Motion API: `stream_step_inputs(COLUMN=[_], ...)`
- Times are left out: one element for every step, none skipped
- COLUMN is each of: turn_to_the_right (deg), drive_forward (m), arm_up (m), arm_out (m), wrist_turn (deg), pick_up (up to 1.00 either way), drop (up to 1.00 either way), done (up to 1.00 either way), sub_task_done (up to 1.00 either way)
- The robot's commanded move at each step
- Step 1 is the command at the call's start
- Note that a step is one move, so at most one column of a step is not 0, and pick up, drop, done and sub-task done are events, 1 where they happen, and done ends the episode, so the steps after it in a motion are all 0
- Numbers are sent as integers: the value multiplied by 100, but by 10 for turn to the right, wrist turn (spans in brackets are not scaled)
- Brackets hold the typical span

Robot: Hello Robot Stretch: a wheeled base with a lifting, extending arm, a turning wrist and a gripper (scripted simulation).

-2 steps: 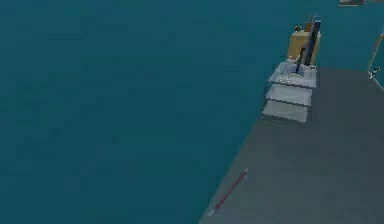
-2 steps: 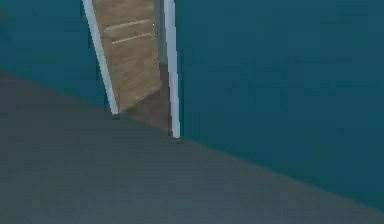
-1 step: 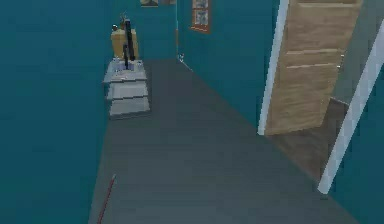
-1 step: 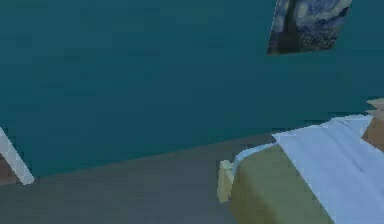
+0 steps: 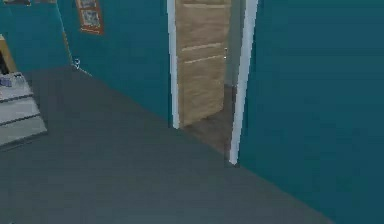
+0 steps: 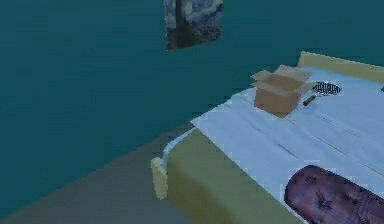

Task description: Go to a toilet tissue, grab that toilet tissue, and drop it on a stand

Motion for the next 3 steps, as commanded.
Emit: stream_step_inputs(turn_to_the_right=[0, 30, 0], drive_forward=[100, 0, 90], arm_up=[0, 0, 0], arm_out=[0, 0, 0], wrist_turn=[0, 0, 0], pick_up=[0, 0, 0], drop=[0, 0, 0], done=[0, 0, 0], sub_task_done=[0, 0, 0])
